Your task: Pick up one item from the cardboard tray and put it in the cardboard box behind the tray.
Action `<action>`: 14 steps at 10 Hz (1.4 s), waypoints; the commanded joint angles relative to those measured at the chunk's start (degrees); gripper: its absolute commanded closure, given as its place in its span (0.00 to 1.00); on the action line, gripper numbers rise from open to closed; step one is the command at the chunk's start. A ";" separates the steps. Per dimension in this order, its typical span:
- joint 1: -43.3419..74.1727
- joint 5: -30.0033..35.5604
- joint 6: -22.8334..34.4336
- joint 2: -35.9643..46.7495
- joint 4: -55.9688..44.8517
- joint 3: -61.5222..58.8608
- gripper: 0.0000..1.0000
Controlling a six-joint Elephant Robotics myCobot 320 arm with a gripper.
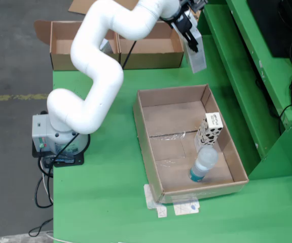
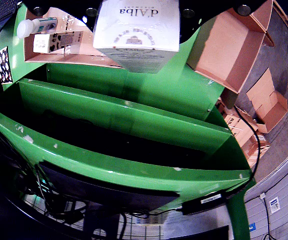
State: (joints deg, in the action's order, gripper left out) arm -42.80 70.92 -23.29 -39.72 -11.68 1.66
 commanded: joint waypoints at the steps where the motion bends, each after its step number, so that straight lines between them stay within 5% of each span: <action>1: -3.92 -1.41 -1.65 2.89 -1.40 -1.66 1.00; 4: -9.06 -1.69 -5.36 7.05 -10.19 -1.66 1.00; 14: -18.39 -4.73 -8.68 8.13 -10.28 -1.66 1.00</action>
State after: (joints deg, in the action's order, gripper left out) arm -58.35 67.50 -31.46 -34.01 -23.37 1.49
